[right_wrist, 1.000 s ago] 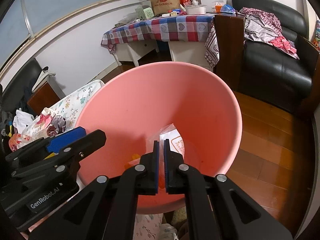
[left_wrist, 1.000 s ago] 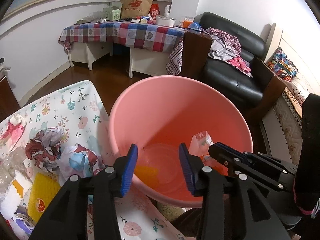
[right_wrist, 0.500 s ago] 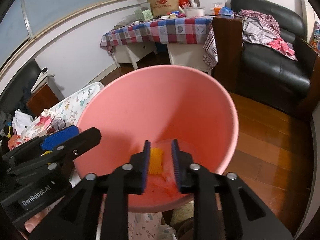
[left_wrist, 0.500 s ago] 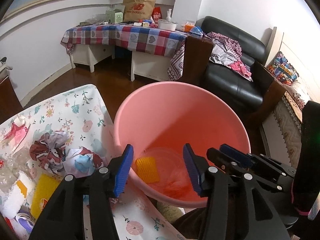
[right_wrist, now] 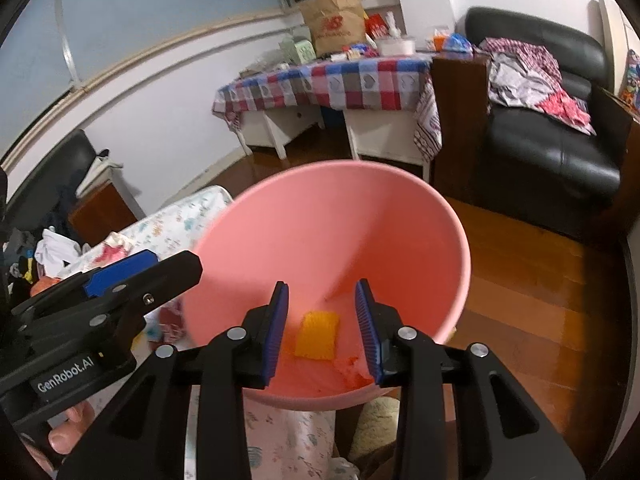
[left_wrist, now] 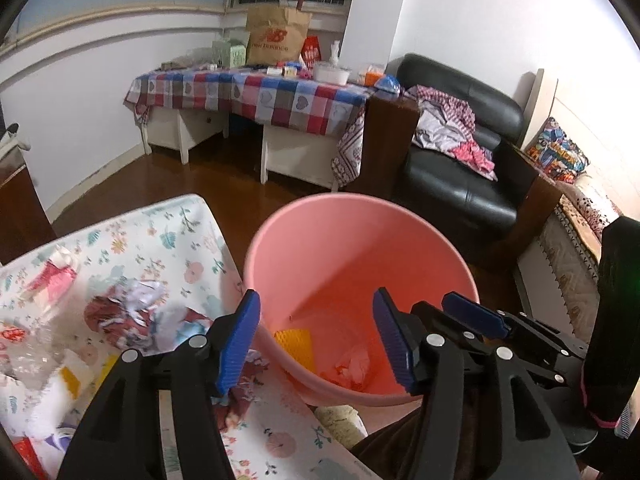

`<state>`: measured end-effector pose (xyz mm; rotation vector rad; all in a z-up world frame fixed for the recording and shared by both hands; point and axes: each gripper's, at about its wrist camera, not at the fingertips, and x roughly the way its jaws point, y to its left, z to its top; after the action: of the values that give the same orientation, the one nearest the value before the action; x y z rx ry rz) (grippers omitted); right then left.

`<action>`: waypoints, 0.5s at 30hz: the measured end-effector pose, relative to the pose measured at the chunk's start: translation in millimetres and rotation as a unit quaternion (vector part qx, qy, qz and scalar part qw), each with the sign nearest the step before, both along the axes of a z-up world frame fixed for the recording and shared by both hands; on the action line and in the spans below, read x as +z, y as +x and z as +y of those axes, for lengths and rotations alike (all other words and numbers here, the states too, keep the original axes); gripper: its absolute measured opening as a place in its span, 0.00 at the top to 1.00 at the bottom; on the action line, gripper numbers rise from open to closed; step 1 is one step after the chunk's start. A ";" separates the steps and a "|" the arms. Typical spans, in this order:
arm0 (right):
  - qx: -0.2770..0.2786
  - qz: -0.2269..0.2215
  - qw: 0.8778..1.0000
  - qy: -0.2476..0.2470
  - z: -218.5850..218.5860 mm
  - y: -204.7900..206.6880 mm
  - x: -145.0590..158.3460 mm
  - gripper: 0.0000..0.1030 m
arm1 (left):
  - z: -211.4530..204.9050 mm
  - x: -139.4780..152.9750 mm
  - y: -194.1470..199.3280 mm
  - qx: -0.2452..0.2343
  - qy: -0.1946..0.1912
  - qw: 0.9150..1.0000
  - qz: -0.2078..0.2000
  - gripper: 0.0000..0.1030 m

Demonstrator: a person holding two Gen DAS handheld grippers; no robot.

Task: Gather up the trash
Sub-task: 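Move back to the table and grasp the white crumpled foil with the left tool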

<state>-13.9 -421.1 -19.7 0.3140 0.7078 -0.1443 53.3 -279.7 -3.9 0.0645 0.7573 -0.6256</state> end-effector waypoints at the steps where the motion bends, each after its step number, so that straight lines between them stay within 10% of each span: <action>1: 0.005 -0.010 1.000 0.000 3.5 -2.2 4.3 0.66 | 3.8 4.6 -3.3 0.000 -0.003 1.000 -0.007 0.43; 15: 0.097 -0.046 0.994 0.000 72.9 -12.5 31.3 0.66 | 103.1 46.3 -48.3 0.051 0.006 0.995 -0.086 0.40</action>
<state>-26.3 -348.1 11.6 0.2495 0.6429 0.0551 5.0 -176.6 42.4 0.0893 0.5932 -0.5115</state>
